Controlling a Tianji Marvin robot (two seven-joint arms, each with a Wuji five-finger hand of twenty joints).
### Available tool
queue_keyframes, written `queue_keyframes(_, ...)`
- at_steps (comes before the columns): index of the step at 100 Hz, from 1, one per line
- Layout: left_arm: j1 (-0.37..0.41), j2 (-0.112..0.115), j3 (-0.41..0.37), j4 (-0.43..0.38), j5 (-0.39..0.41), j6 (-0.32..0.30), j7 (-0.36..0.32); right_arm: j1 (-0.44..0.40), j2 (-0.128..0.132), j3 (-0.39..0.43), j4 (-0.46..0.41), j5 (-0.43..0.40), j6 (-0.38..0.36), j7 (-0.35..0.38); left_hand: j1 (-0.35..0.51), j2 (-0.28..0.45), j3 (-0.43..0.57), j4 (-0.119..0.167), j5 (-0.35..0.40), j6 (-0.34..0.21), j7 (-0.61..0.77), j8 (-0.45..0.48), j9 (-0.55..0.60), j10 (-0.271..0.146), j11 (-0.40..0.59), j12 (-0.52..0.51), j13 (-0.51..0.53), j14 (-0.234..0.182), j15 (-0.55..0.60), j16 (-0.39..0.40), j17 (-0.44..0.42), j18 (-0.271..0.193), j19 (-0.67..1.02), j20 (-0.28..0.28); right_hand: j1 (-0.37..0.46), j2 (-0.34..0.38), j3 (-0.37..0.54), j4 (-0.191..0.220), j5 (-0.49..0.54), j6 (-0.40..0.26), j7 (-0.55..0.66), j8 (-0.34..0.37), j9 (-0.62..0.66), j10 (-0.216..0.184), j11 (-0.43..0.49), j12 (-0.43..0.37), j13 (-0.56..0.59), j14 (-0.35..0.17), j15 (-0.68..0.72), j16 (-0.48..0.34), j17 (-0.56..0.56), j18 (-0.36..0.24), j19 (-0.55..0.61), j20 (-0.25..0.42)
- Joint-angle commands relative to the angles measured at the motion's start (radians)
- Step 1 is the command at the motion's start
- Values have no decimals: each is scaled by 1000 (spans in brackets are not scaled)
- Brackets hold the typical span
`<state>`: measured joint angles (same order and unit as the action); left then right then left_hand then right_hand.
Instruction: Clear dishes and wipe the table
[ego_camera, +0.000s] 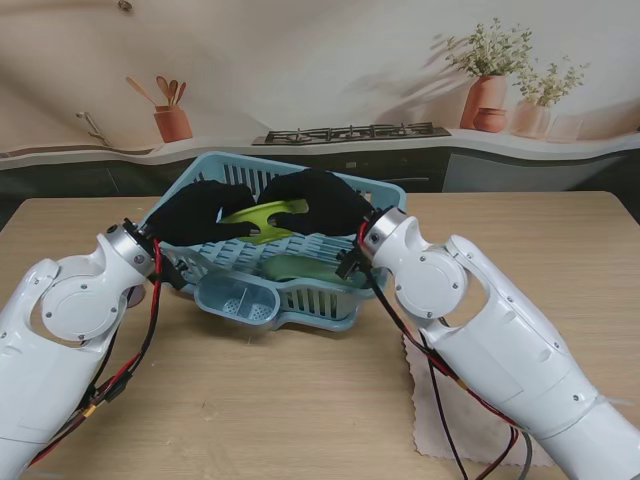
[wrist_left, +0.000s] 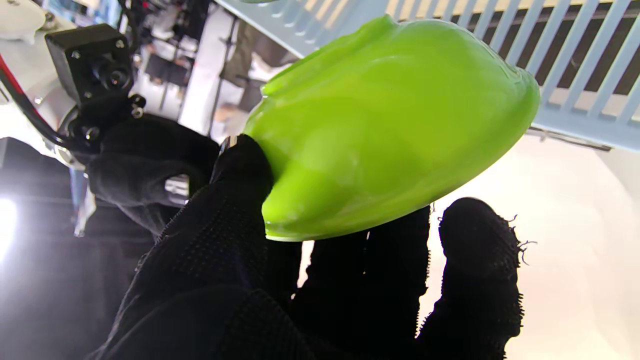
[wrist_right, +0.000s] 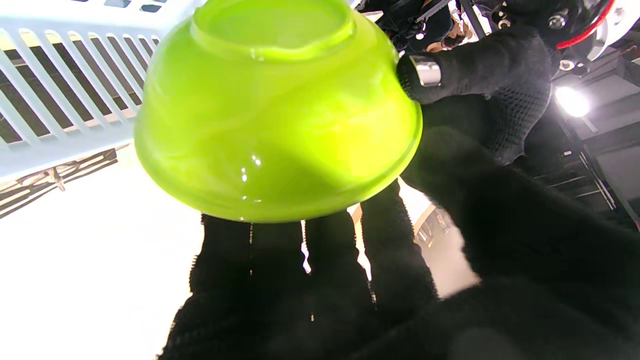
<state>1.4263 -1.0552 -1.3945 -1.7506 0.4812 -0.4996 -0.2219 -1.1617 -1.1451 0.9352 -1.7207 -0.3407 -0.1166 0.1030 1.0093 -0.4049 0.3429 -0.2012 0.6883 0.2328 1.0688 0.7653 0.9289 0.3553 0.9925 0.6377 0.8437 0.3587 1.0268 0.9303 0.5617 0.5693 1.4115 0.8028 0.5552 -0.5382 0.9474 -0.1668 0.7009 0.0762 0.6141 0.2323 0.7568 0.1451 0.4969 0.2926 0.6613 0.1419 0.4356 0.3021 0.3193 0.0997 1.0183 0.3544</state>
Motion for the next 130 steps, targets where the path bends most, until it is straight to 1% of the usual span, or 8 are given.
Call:
queue_keyframes(1, 3, 2, -10, 4, 5, -6, -1, -8, 11, 12, -4, -6, -10, 16, 78, 47, 186, 24, 43, -52, 68, 10, 13, 19, 25, 21, 142, 84, 186, 65, 13, 33, 66, 21, -72, -7, 18, 34, -55, -41, -39, 29, -53, -29, -28, -16, -57, -24, -35, -20, -40, 17, 47, 22)
queue_keyframes(4, 4, 1, -13, 5, 8, -10, 3, -9, 12, 16, -4, -10, -14, 17, 76, 46, 191, 24, 44, -55, 69, 9, 13, 17, 25, 21, 144, 82, 187, 65, 15, 31, 67, 21, -96, -17, 29, 32, -64, -42, -37, 30, -58, -30, -33, -19, -65, -24, -38, -21, -46, 16, 43, 24)
queue_keyframes(19, 7, -1, -19, 7, 14, -21, 18, -13, 15, 27, -6, -15, -23, 21, 72, 45, 198, 21, 44, -56, 72, 7, 14, 20, 26, 21, 144, 82, 188, 66, 16, 31, 68, 20, -129, -29, 28, 27, -91, -46, -41, 28, -88, -31, -44, -22, -97, -30, -48, -24, -72, 8, 28, 22)
queue_keyframes(31, 6, -3, -24, 12, 22, -35, 32, -25, 22, 48, -10, -30, -44, 30, 68, 42, 205, 20, 45, -57, 73, 7, 15, 16, 25, 21, 147, 80, 188, 66, 18, 30, 69, 19, -163, -21, 21, 26, -128, -45, -50, 24, -133, -32, -51, -23, -138, -32, -51, -24, -101, 2, 15, 22)
queue_keyframes(66, -17, -5, -24, 30, 28, -49, 47, -99, 43, 153, -25, -72, -111, 52, 64, 36, 215, 18, 48, -59, 69, 3, 16, 19, 23, 20, 152, 74, 185, 63, 22, 29, 70, 16, -167, -16, 3, 33, -139, -31, -49, 23, -156, -25, -35, -17, -167, -28, -35, -16, -120, 0, 3, 32)
queue_keyframes(98, -65, 0, 7, 43, 9, -38, 10, -212, 64, 290, -46, -121, -209, 67, 63, 38, 222, 17, 41, -59, 67, 1, 11, 18, 21, 19, 148, 72, 181, 60, 26, 28, 69, 12, -163, -13, 7, 34, -123, -19, -48, 23, -144, -21, -26, -15, -150, -23, -19, -10, -108, 12, 8, 39)
queue_keyframes(111, -81, 1, 22, 51, 8, -29, 0, -256, 69, 342, -52, -137, -247, 64, 66, 46, 215, 18, 34, -58, 68, 2, 4, 20, 26, 21, 143, 66, 186, 62, 26, 27, 69, 10, -149, -7, 5, 33, -122, 11, -38, 30, -143, -10, 20, 5, -136, -19, 39, 19, -87, 14, 45, 60)
queue_keyframes(130, -99, -2, 41, 67, 10, -10, 5, -323, 69, 411, -60, -159, -295, 37, 80, 54, 189, 24, 26, -58, 74, 7, -8, 20, 38, 25, 132, 64, 196, 66, 14, 17, 72, 9, -104, 10, 2, 34, -134, 52, 7, 51, -162, 16, 116, 42, -141, -1, 166, 81, -56, -11, 119, 95)
